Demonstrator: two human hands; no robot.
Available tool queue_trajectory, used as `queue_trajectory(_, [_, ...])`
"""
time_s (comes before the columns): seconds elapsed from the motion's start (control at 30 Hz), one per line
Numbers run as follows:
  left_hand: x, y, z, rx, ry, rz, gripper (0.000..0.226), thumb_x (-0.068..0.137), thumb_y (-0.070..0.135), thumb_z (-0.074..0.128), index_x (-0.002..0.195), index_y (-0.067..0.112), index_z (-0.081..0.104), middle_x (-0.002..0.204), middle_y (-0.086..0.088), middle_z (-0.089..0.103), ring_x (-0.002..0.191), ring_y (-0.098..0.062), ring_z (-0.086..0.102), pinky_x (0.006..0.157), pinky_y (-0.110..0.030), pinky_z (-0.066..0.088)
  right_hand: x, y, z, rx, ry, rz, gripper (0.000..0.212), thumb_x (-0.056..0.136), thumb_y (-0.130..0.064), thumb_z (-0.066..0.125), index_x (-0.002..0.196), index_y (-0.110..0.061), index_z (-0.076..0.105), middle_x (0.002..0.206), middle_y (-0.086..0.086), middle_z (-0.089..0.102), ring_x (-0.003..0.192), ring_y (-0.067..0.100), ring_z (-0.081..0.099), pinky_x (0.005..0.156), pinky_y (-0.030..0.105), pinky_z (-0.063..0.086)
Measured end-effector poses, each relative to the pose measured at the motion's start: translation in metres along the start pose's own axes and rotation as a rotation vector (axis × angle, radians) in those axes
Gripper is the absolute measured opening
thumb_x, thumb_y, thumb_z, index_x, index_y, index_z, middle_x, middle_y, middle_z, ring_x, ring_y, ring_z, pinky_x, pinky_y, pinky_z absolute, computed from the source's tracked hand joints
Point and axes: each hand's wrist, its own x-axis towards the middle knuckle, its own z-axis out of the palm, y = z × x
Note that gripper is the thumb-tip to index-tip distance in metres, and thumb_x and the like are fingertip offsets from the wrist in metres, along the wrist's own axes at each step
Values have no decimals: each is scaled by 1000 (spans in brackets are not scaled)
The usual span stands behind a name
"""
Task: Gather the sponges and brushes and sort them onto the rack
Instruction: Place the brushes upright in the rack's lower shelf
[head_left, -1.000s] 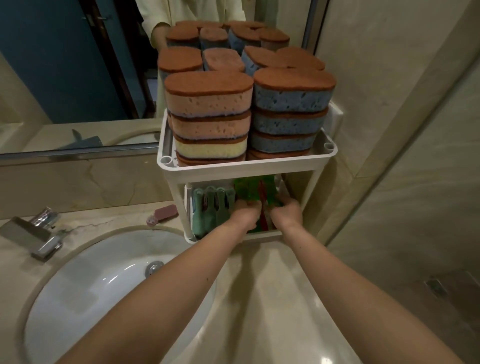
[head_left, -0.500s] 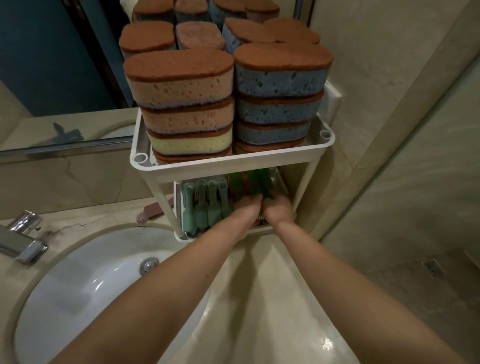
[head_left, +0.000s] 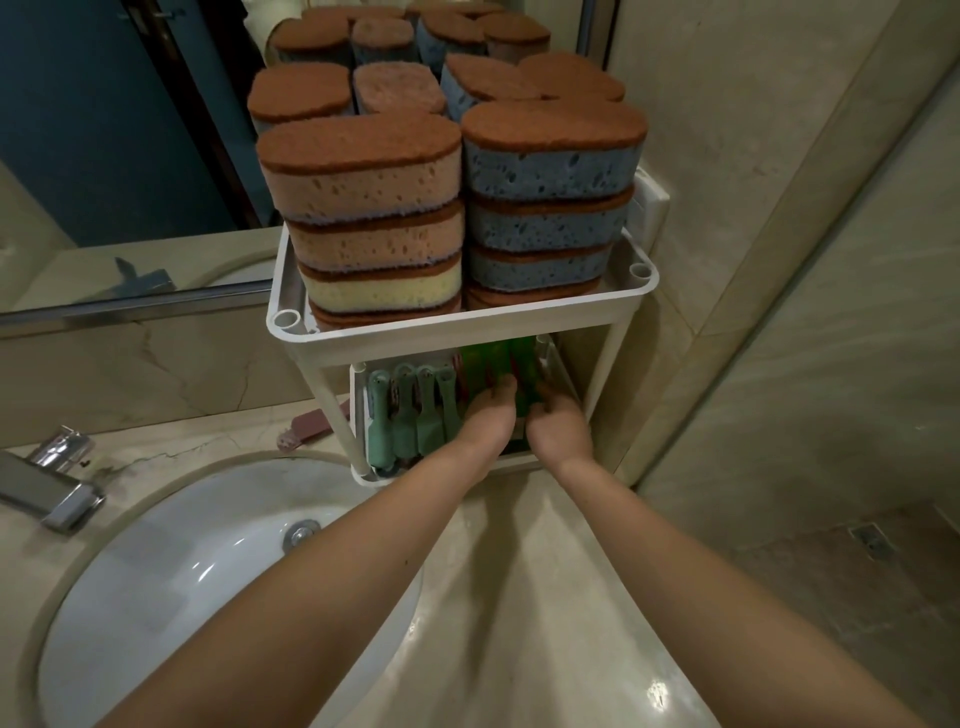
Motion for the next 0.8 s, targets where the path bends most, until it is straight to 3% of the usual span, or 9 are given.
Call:
queue_trajectory(0.1, [4,-3,0,-99,-10,17,44,103,44,29,129,17,52,130,-9,57,112,-23,56,98,-40,47,0,2,0,-3,20,-13,38,97,-16,43,133,-22,57,124,7,64,107,28,60,86,33,50])
queue_trajectory(0.17, [5,-5,1,-139,-38,-15,50,102,47,29,133,15,51,131,-8,58,114,-24,56,93,-37,48,2,2,-1,-23,-6,15,38,98,-17,42,133,-21,55,123,10,64,104,28,61,87,38,53])
queue_trajectory(0.3, [5,-9,2,-117,-62,-33,56,99,54,28,142,20,42,135,-5,55,105,-17,57,100,-38,44,4,3,-3,-68,-57,39,43,97,-15,43,140,-16,48,135,12,56,118,32,55,96,40,49])
queue_trajectory(0.4, [4,-13,-1,-121,-75,-36,60,98,56,26,145,20,38,142,-5,49,122,-21,51,108,-40,36,2,3,-4,-55,-67,44,45,96,-14,44,141,-15,46,138,13,54,123,32,52,98,39,47])
queue_trajectory(0.5, [-2,-18,-8,-161,-69,-20,59,100,53,26,144,16,38,144,-6,45,131,-24,43,104,-36,36,-5,2,-4,-28,-29,15,49,95,-11,44,143,-18,44,139,9,54,125,30,51,100,37,46])
queue_trajectory(0.67, [-32,-31,-30,-180,47,55,30,102,23,37,127,13,52,125,-8,59,113,-22,55,100,-37,45,-35,4,7,56,55,-84,42,97,-10,45,138,-17,50,137,3,55,127,20,50,102,28,39])
queue_trajectory(0.8, [-61,-52,-53,-222,143,101,21,100,15,40,112,13,58,109,-8,64,91,-17,61,79,-27,50,-66,1,28,66,39,-193,32,95,-9,49,123,-21,59,123,-2,61,114,15,57,93,24,42])
